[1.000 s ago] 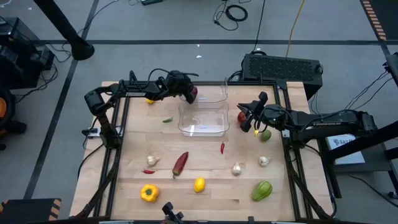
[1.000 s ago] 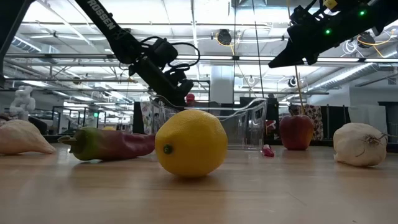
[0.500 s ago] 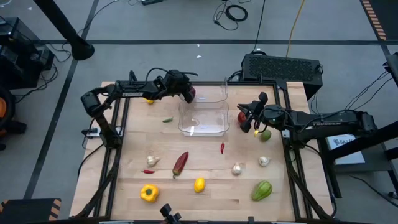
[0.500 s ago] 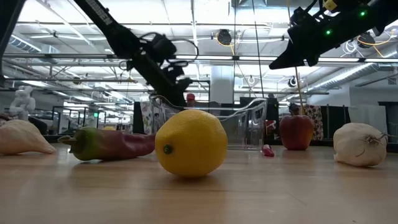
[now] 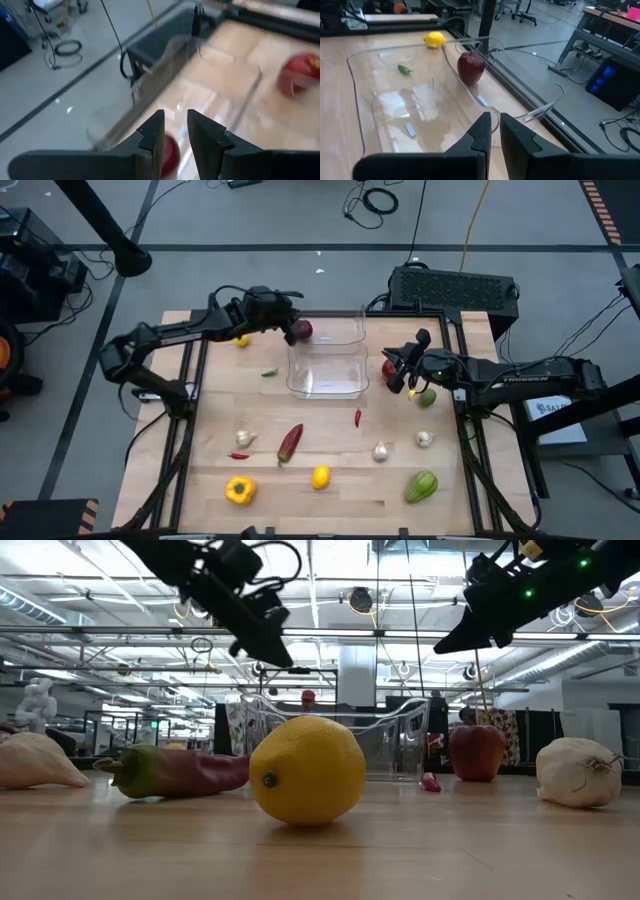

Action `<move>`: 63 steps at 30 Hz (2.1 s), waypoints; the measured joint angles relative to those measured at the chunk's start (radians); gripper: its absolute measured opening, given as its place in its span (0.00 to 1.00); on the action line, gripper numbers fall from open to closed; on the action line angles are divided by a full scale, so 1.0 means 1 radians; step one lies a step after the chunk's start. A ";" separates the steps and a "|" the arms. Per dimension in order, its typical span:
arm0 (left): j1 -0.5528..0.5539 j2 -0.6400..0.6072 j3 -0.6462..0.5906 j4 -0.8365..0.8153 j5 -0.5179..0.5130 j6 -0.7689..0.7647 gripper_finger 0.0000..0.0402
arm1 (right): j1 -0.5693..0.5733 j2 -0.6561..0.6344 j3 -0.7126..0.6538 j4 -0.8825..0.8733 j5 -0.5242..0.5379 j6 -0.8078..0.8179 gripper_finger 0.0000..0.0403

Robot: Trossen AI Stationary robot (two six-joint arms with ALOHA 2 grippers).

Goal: Sort produce into baskets
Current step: Put the red apple into the top transparent bin

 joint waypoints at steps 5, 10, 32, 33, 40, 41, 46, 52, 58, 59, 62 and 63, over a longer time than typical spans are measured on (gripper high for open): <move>-0.022 -0.077 -0.002 -0.200 0.000 0.006 0.23 | 0.000 0.000 0.000 -0.042 0.003 0.016 0.08; -0.041 -0.112 -0.078 -0.239 0.000 0.033 0.23 | 0.000 0.000 0.000 -0.099 0.002 0.027 0.08; -0.119 -0.253 -0.238 -0.287 -0.002 -0.031 0.23 | -0.007 -0.001 -0.233 0.028 0.014 0.096 0.35; -0.122 -0.262 -0.238 -0.286 -0.006 -0.031 0.23 | -0.007 -0.001 -0.235 0.034 0.024 0.085 0.35; -0.130 -0.302 -0.238 -0.286 -0.048 -0.031 0.23 | -0.033 0.000 -0.235 0.010 0.031 0.077 0.35; -0.130 -0.304 -0.238 -0.286 -0.049 -0.031 0.23 | -0.038 0.000 -0.235 0.006 0.028 0.080 0.35; -0.130 -0.304 -0.238 -0.286 -0.049 -0.031 0.23 | -0.051 0.000 -0.235 0.004 -0.001 0.088 0.30; -0.130 -0.304 -0.238 -0.286 -0.049 -0.032 0.22 | -0.053 0.000 -0.235 0.002 -0.026 0.098 0.21; -0.130 -0.304 -0.238 -0.286 -0.049 -0.032 0.22 | -0.053 0.005 -0.235 -0.002 -0.026 0.111 0.16; -0.130 -0.304 -0.238 -0.286 -0.049 -0.032 0.22 | -0.053 0.007 -0.235 -0.005 -0.026 0.113 0.16; -0.130 -0.304 -0.238 -0.286 -0.049 -0.031 0.22 | -0.054 0.028 -0.235 -0.002 -0.024 0.113 0.14; -0.130 -0.304 -0.238 -0.286 -0.049 -0.031 0.22 | -0.057 0.037 -0.235 0.004 -0.023 0.114 0.13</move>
